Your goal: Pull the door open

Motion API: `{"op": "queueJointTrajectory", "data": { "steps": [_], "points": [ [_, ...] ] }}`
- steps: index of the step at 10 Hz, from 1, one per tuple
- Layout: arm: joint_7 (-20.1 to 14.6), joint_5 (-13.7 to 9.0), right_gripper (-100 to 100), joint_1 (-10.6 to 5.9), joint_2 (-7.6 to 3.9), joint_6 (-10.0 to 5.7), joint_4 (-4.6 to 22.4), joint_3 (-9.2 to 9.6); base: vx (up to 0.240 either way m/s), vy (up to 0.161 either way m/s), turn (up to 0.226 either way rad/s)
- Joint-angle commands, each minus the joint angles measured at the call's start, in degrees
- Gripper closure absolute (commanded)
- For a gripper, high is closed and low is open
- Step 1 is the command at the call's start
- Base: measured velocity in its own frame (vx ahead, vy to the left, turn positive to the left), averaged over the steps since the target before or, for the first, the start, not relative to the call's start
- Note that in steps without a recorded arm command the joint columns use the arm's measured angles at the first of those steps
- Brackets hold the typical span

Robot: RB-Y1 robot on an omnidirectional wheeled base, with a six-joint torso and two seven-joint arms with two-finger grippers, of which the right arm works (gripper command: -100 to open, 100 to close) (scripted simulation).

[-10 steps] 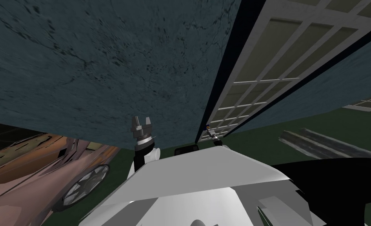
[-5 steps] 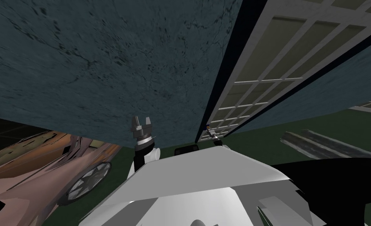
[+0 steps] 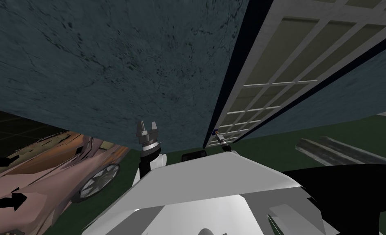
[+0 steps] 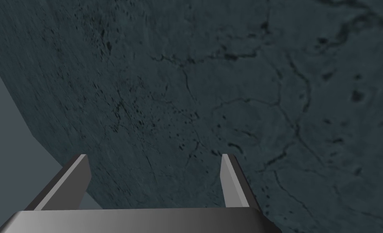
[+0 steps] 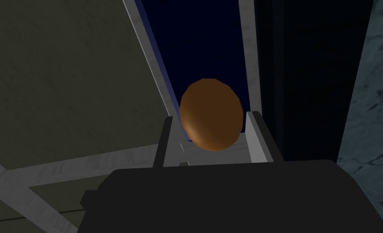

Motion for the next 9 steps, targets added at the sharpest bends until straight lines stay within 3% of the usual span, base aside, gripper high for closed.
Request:
{"op": "queueJointTrajectory", "data": {
  "steps": [1, 9],
  "points": [
    [-2.13, -0.79, 100, -0.04, 0.03, 0.08, 0.07, 0.39, -0.039, -0.018, 0.048],
    [-13.82, -5.54, 100, -0.54, -0.31, 0.71, 0.22, 2.44, -0.048, -0.021, 0.065]
  ]
}}
